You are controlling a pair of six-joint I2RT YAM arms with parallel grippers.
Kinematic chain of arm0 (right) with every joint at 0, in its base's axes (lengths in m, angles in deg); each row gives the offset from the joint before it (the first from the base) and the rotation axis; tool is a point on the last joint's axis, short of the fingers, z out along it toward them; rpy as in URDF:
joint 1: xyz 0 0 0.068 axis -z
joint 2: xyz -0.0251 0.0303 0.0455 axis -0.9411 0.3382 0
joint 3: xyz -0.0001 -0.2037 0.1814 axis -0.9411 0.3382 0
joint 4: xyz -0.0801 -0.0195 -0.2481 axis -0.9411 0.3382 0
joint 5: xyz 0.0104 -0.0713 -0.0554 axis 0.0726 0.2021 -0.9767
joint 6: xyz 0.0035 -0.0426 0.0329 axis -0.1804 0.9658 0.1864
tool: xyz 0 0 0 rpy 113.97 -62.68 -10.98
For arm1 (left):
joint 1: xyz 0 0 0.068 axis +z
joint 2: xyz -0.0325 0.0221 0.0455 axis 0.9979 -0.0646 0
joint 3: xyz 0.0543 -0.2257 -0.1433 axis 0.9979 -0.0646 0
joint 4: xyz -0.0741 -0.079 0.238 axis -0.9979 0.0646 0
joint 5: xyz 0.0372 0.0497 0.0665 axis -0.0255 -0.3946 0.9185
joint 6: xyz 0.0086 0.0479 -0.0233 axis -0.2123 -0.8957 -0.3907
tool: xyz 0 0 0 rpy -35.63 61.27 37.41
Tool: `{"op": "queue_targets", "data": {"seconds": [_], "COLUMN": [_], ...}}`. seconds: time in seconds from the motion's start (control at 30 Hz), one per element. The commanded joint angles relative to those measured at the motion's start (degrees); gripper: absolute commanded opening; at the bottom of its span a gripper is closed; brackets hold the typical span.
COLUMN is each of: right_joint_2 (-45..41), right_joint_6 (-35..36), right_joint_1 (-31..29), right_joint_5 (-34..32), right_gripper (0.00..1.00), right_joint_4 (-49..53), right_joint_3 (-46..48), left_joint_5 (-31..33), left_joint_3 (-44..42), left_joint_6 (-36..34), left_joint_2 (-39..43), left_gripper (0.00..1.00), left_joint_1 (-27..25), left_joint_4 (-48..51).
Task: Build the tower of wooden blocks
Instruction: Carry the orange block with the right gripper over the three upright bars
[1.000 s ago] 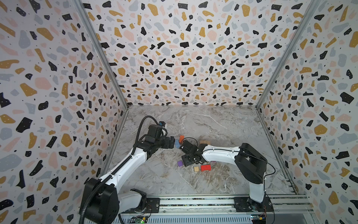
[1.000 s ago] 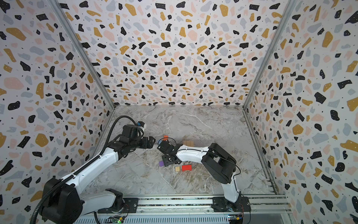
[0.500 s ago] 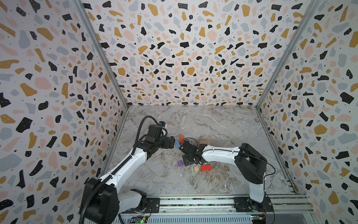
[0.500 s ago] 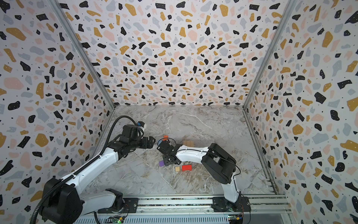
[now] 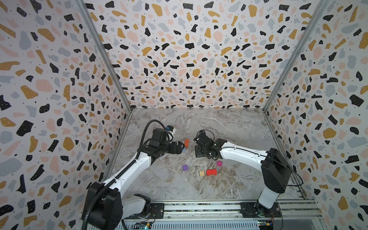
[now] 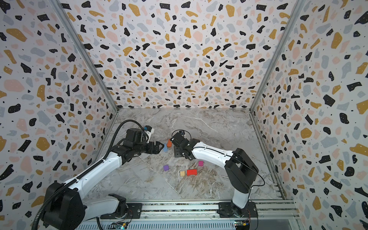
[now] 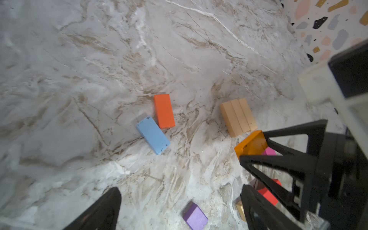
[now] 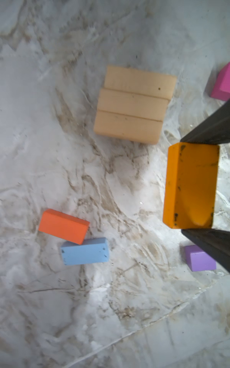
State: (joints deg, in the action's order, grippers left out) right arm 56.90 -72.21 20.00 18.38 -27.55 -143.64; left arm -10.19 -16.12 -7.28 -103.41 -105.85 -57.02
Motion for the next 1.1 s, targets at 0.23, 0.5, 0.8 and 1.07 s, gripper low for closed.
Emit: {"op": "queue_targets", "data": {"seconds": [0.23,0.5,0.8,1.07], "right_joint_2": [-1.43,-0.67,2.19,3.76], "right_joint_6": [2.41,5.01,5.38,4.85], "right_joint_1": [8.33,12.66,13.47,13.47], "right_joint_5": [2.23,3.43,3.90,4.25], "right_gripper": [0.48,0.48,0.48,0.48], "right_joint_4": [2.12,2.16,1.76,0.87], "right_joint_3": [-1.54,-1.04,-0.65,-0.40], "left_joint_5": [-11.71,-15.57,-13.30,-12.00], "left_joint_3": [-4.69,-4.78,-4.77,-4.60], "left_joint_6": [2.57,3.63,3.26,3.03], "left_joint_2": [2.54,2.57,2.67,2.43], "left_gripper": [0.95,0.95,0.95,0.95], "left_joint_1": [-0.37,-0.36,-0.32,-0.40], "left_joint_4": [-5.71,-8.73,-7.91,-7.31]}}
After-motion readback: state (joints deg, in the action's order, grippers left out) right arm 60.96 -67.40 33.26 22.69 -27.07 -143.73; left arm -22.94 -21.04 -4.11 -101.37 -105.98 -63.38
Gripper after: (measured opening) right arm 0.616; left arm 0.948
